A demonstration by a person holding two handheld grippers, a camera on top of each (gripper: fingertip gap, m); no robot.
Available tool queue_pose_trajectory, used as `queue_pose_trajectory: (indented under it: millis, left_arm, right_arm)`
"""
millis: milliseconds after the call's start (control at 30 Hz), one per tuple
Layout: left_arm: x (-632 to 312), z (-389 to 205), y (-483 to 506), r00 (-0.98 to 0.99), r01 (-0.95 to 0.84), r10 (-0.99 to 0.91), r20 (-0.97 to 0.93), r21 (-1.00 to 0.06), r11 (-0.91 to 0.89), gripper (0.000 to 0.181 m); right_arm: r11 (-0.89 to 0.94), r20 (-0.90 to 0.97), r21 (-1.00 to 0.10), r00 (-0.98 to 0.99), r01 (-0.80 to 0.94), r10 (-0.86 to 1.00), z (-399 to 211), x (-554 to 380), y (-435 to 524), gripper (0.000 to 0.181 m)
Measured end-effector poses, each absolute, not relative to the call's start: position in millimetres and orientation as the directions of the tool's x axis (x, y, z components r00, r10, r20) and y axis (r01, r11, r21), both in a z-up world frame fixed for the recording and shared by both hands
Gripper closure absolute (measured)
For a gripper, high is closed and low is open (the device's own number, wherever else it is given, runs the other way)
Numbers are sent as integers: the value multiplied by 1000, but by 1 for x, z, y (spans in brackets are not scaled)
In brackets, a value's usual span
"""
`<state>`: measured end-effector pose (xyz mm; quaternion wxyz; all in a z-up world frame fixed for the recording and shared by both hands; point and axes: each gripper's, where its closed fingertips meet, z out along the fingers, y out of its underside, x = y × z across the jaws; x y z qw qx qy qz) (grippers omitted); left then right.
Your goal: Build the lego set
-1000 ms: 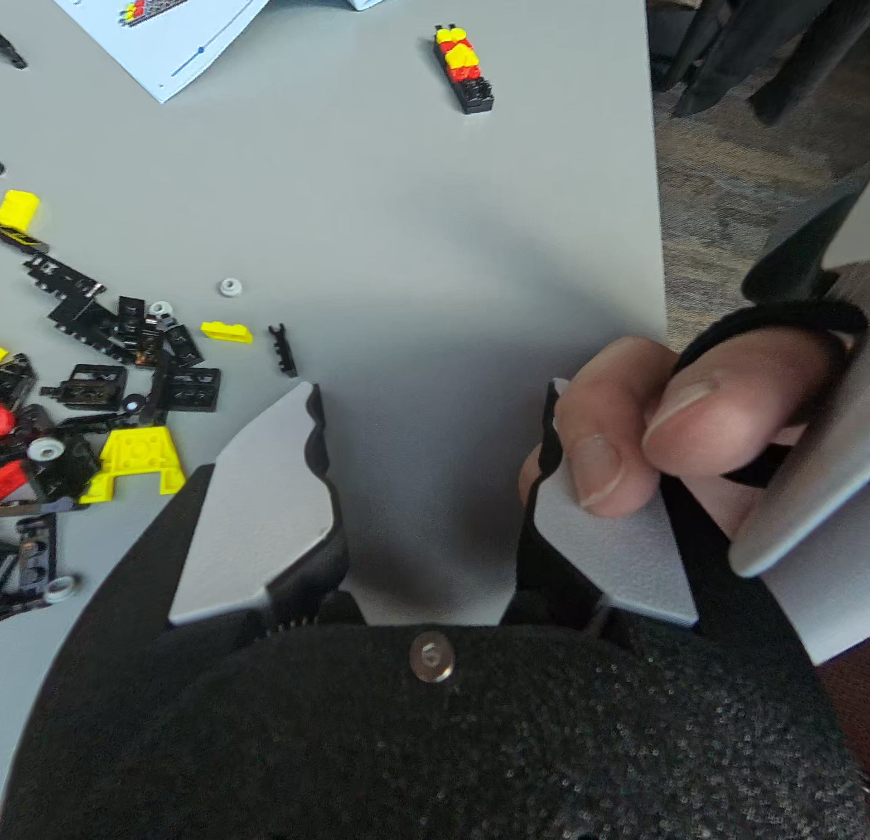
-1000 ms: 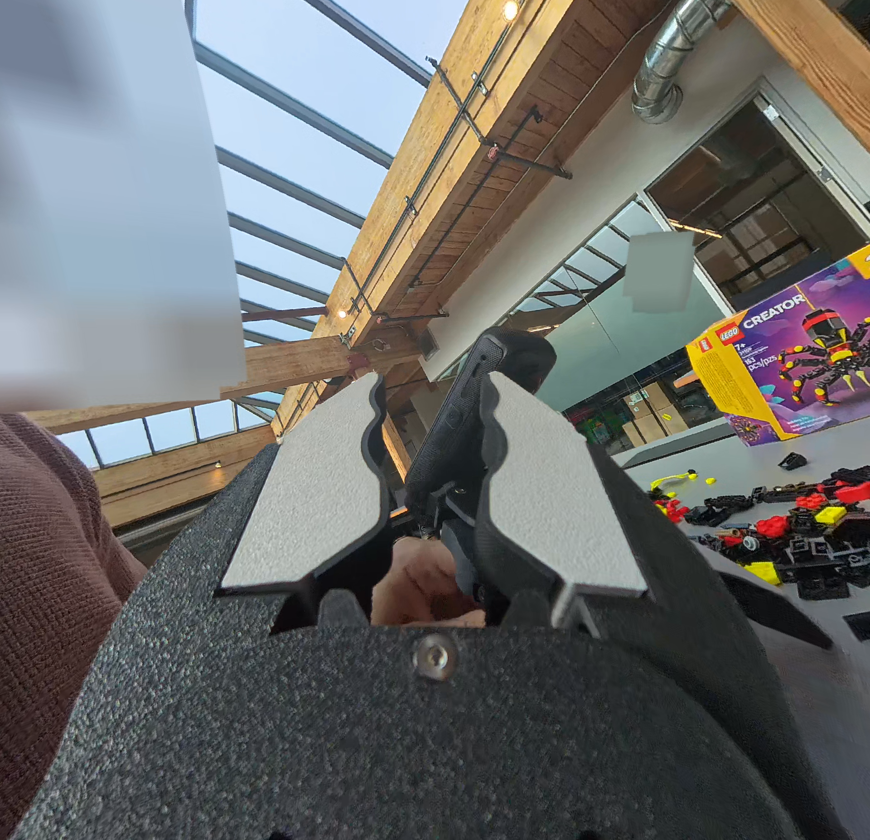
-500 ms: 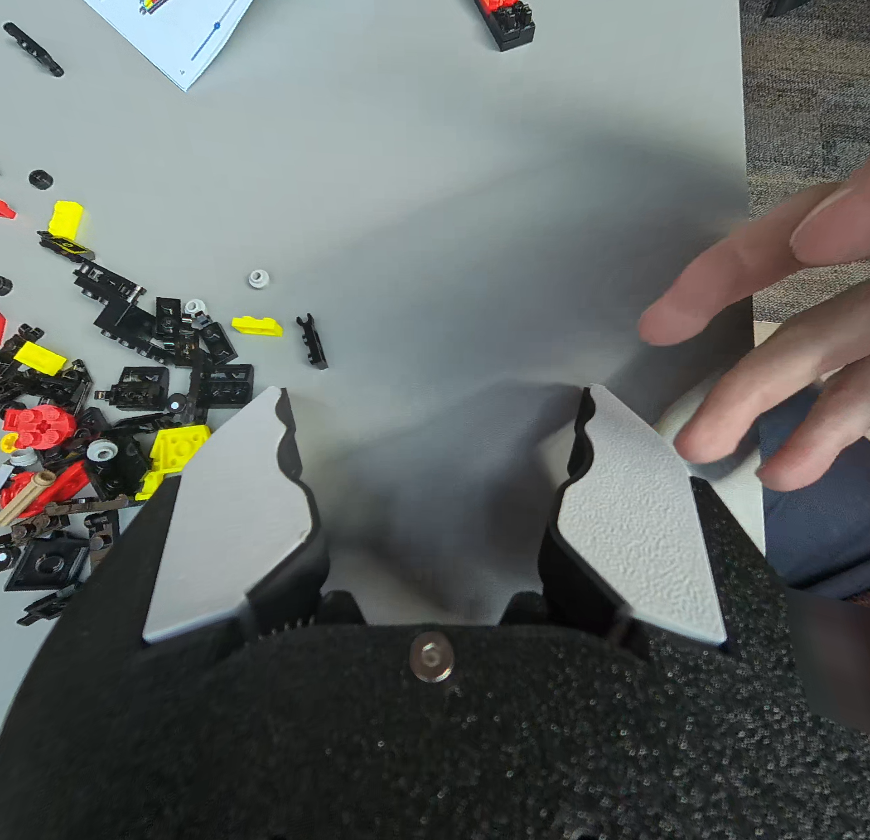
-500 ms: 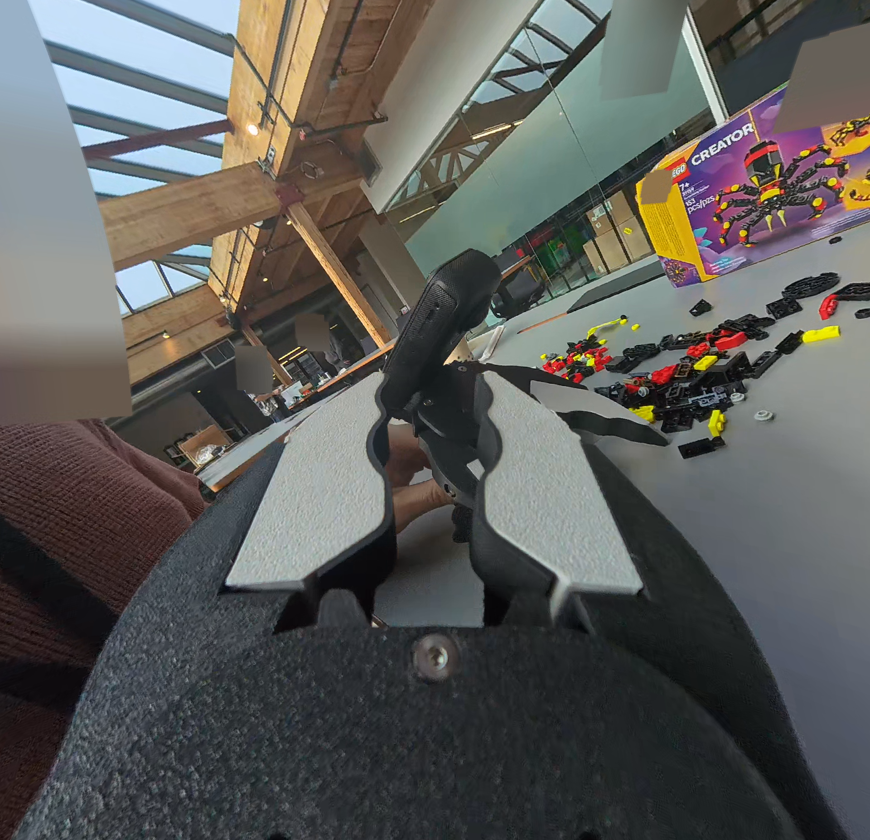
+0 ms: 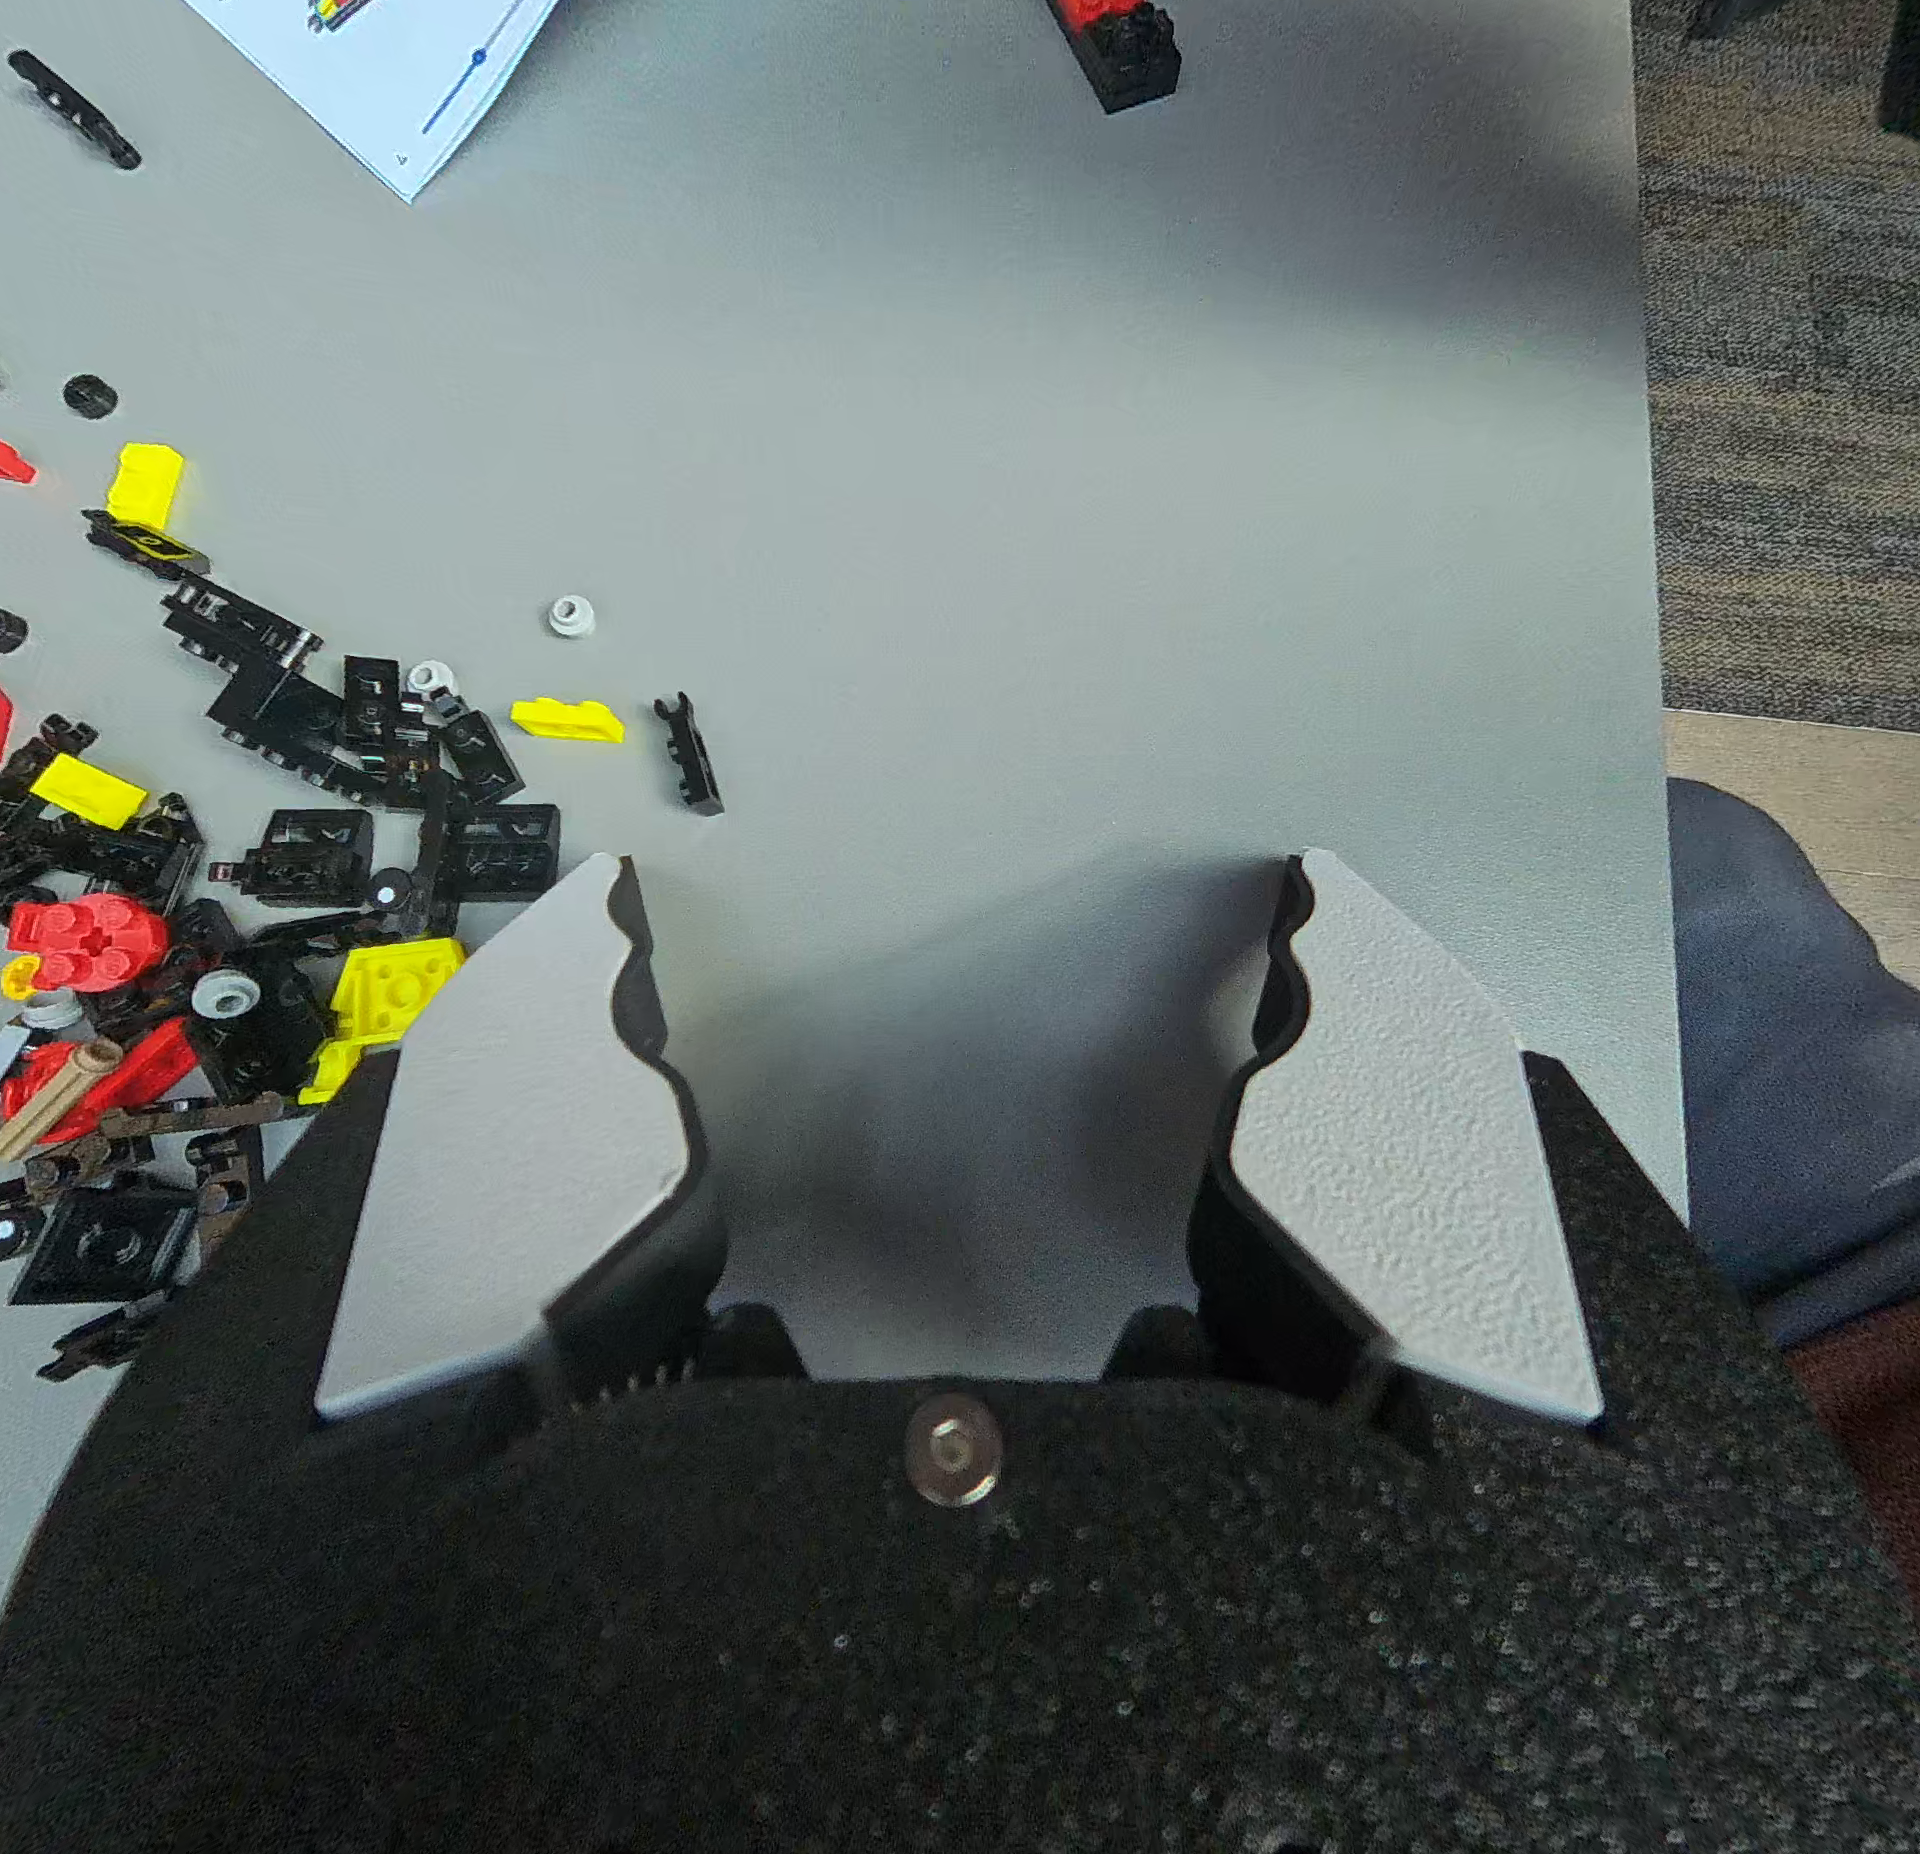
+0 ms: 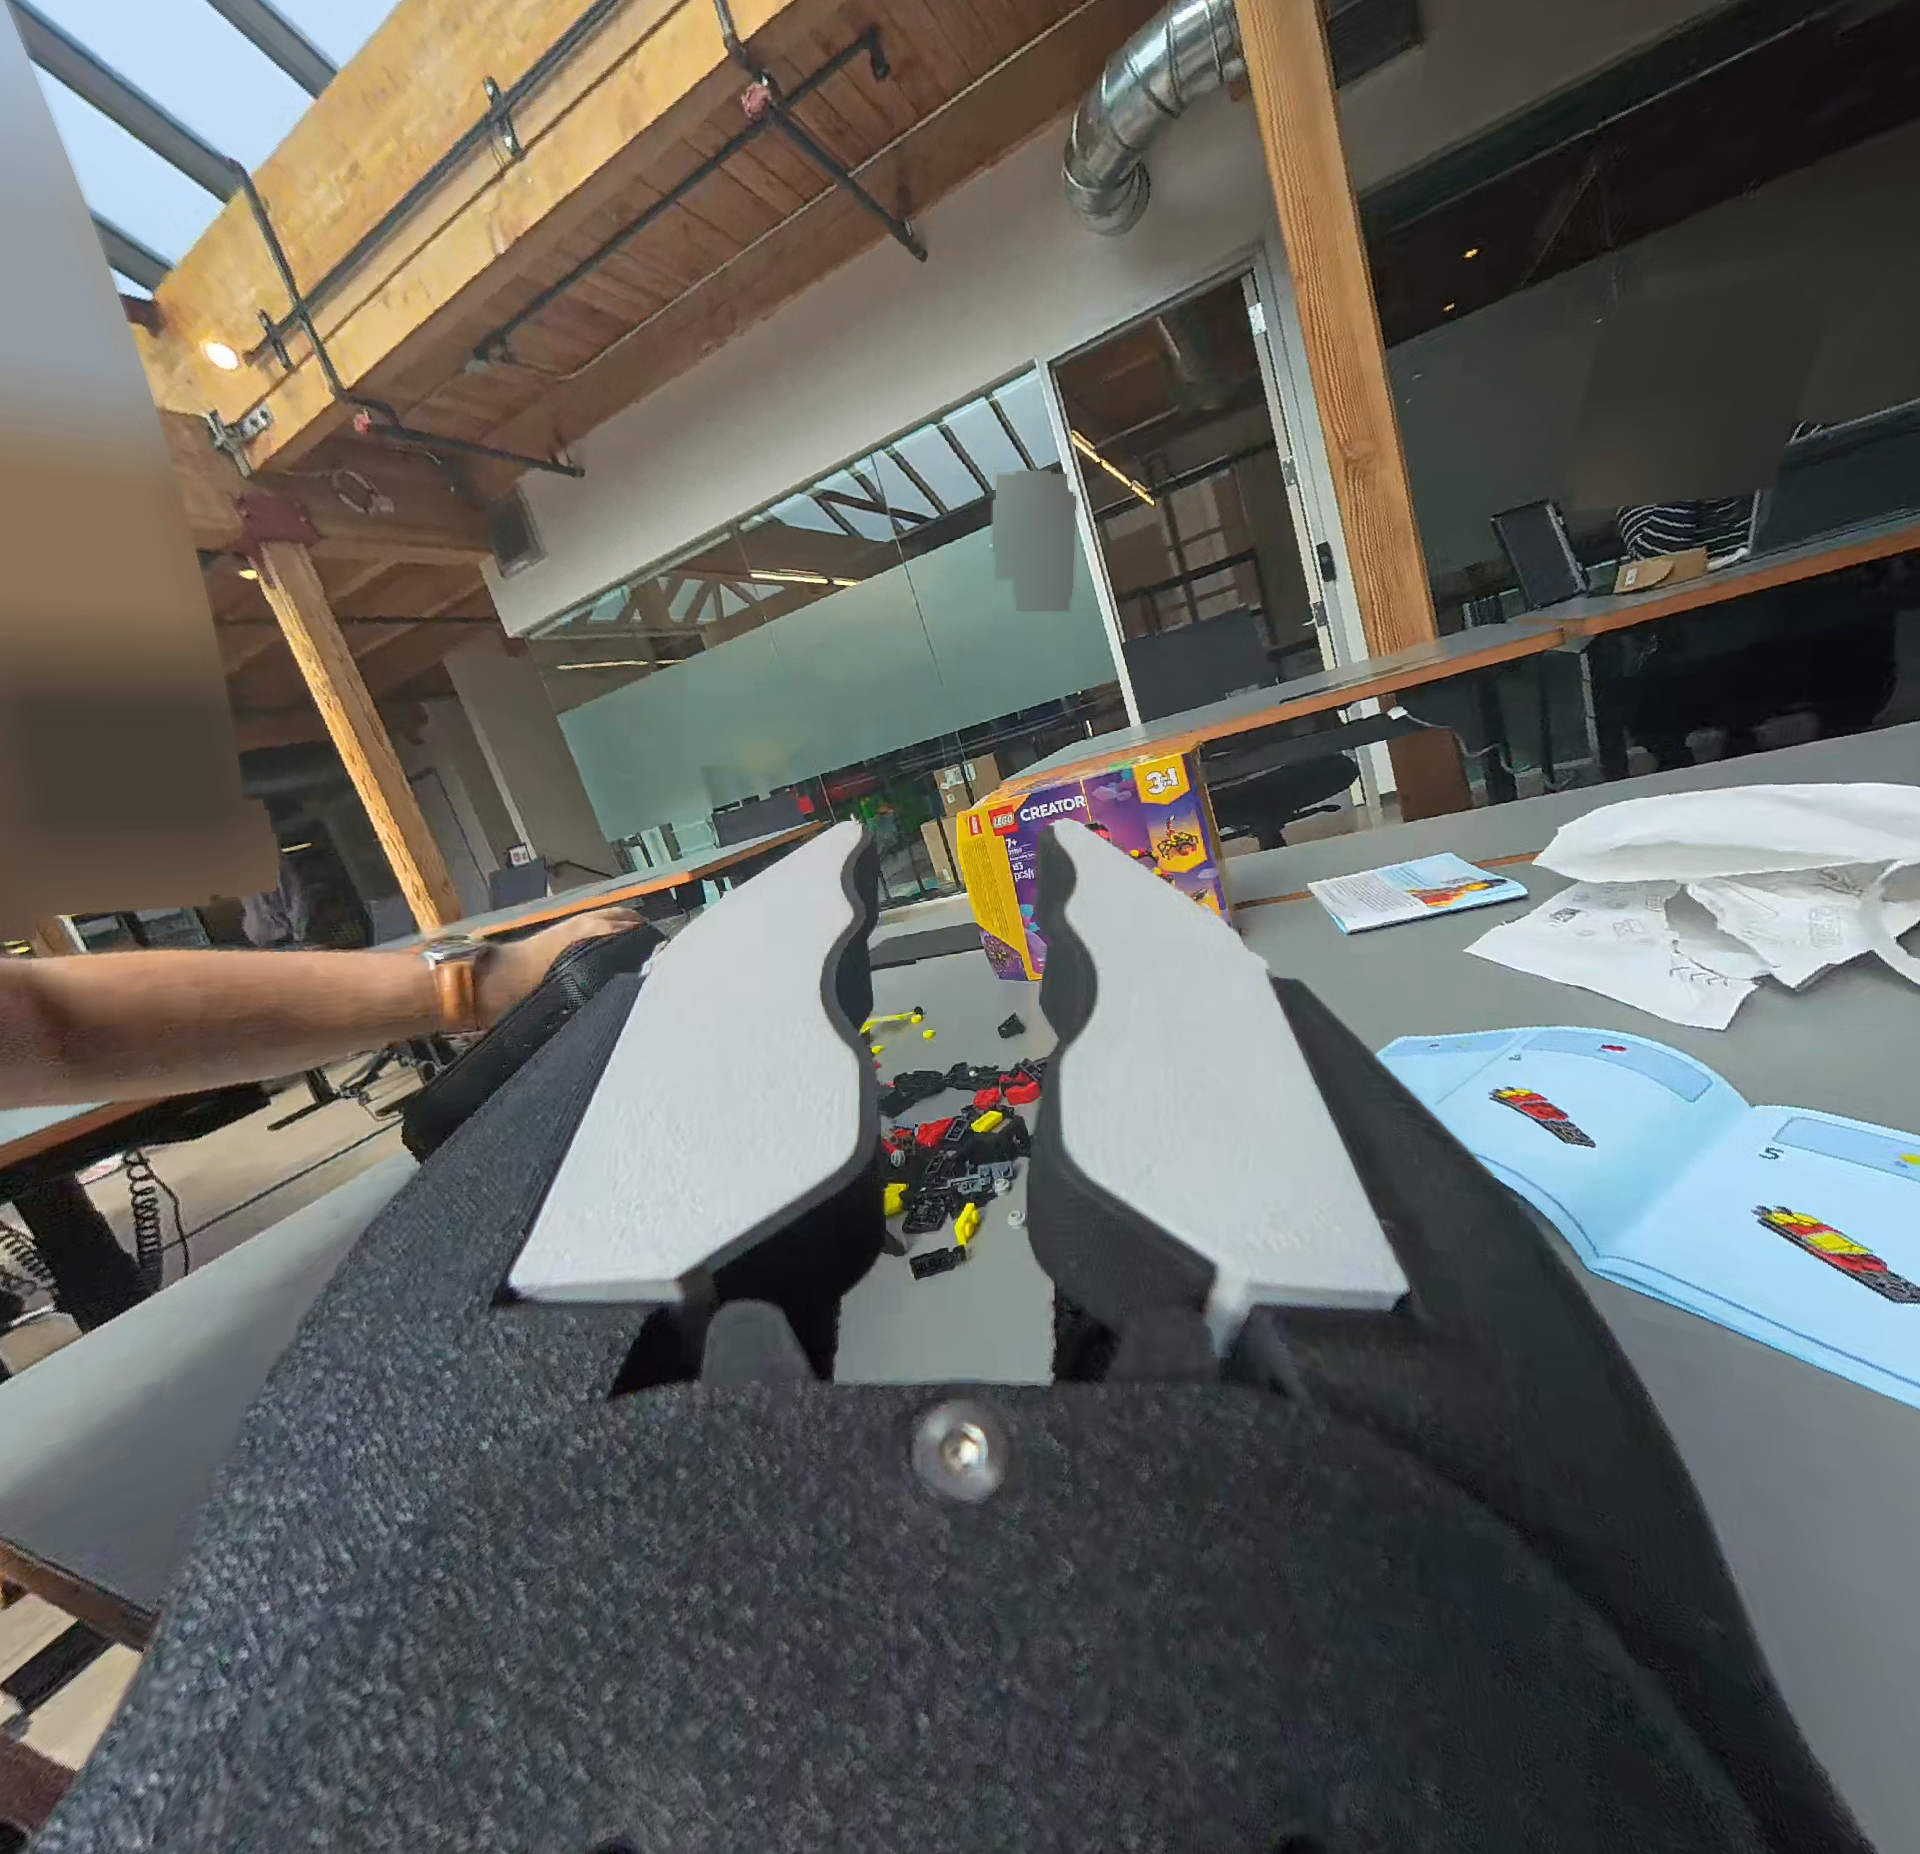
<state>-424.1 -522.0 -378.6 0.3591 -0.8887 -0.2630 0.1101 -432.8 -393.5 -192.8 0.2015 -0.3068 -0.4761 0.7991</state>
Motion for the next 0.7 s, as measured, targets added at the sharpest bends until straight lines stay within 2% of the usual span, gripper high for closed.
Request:
queue_pose_trajectory:
  millis: [200,467,700]
  left_arm:
    - [-424,-379,-522,837,388,547,-7,-696,-604,68]
    - [-424,-379,-522,837,388,547,-7,-696,-604,68]
    - [-424,-379,-522,837,388,547,-7,-696,-604,68]
  right_arm:
    - [-464,-240,-882,-767,-83,594,-183,-435,-415,153]
    - [-505,-289,-861,-749,-70,596,-185,-442,-407,157]
    - [-503,-256,-855,-744,-123,617,-177,-434,-407,161]
